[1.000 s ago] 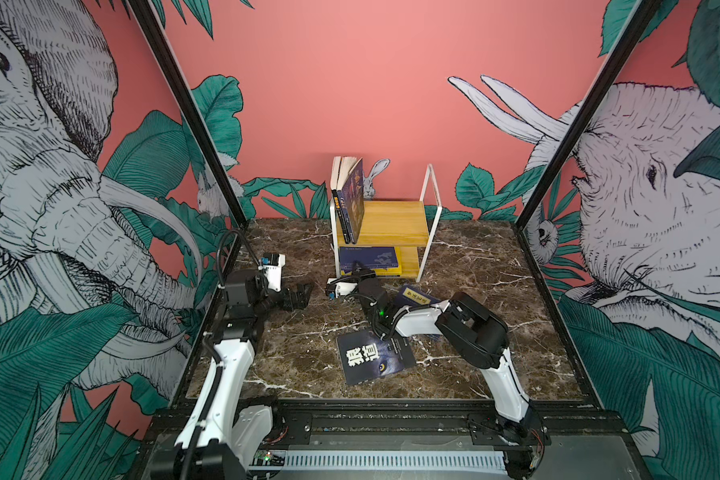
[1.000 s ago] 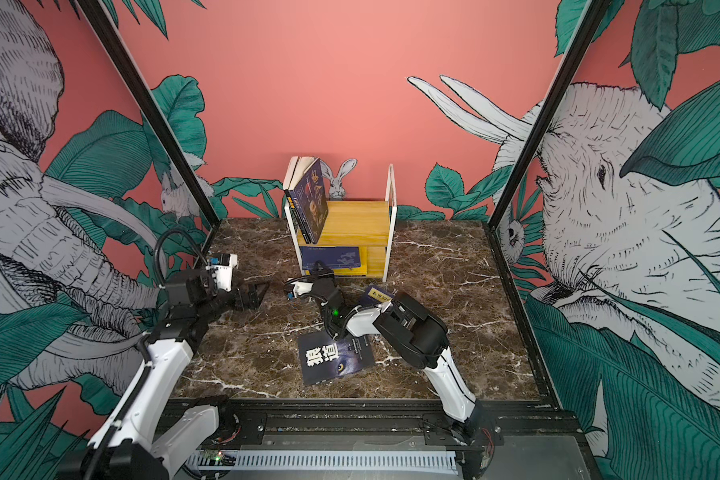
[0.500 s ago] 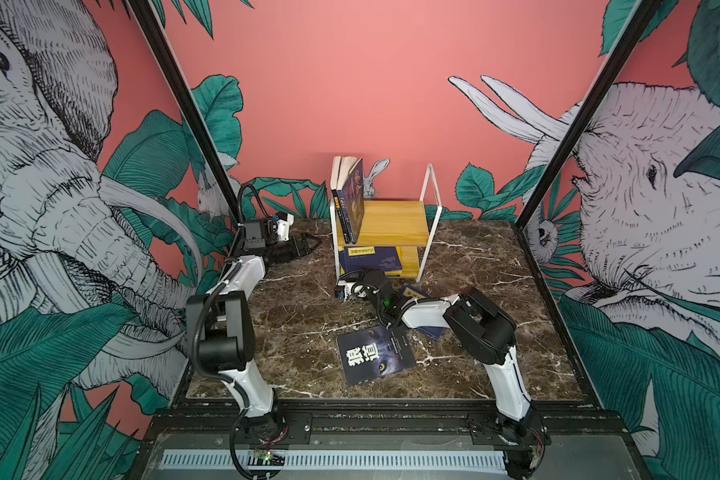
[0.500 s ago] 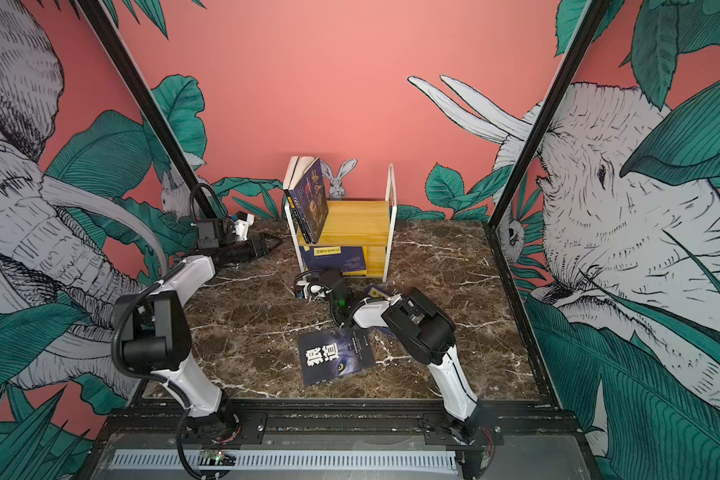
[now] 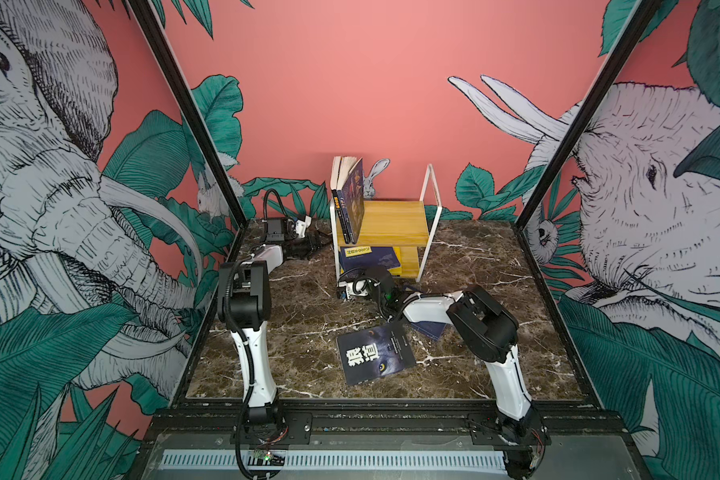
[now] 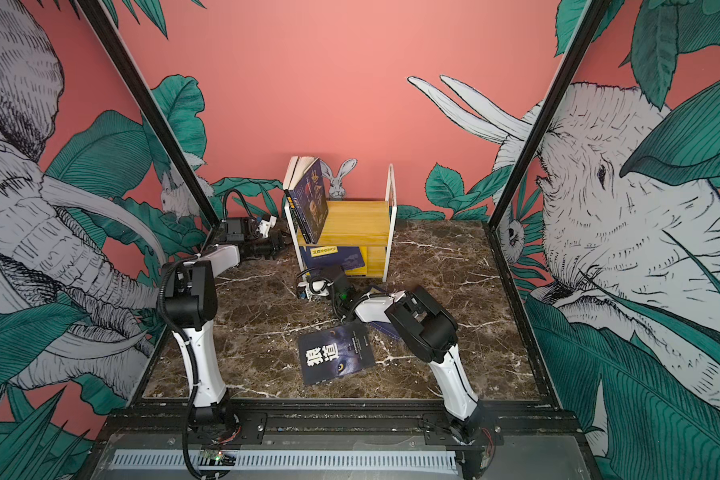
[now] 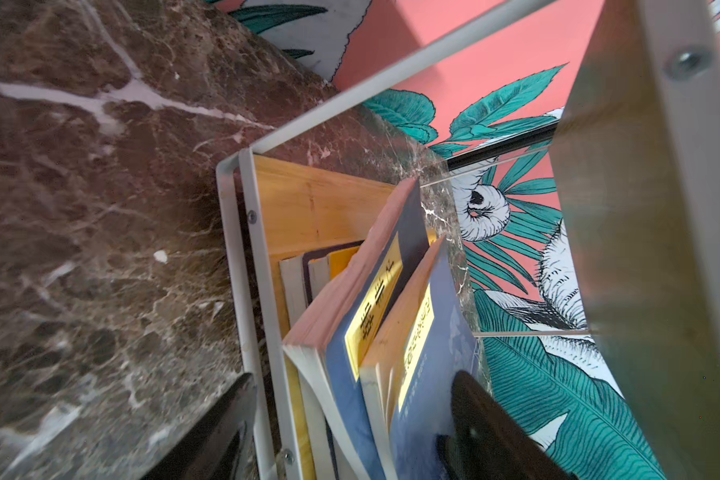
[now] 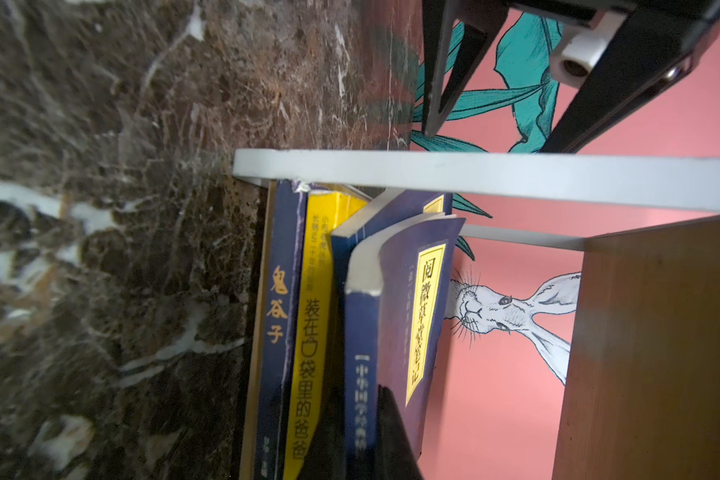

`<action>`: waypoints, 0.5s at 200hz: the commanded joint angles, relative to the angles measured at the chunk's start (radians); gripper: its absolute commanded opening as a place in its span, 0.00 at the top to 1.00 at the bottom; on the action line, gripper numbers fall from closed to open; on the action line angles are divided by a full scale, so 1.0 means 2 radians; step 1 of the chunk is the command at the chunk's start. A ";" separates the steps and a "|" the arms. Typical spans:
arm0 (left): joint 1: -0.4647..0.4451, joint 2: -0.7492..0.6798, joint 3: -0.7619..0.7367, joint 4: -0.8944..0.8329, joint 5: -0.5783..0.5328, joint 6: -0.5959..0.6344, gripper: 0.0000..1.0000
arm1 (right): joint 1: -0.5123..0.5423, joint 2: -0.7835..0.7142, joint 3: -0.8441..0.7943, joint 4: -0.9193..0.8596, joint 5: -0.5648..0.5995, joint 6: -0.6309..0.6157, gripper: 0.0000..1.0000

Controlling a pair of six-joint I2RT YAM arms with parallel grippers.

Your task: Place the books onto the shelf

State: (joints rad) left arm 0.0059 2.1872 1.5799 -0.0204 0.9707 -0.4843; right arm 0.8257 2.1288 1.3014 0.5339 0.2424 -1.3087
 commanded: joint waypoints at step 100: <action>-0.007 0.027 0.049 -0.020 0.031 -0.008 0.34 | -0.026 0.002 0.029 0.032 -0.082 -0.065 1.00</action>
State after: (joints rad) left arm -0.0051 2.2292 1.6382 -0.0360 1.0100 -0.5014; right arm 0.7799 2.1288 1.3163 0.5236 0.1143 -1.3983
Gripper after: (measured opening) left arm 0.654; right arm 0.089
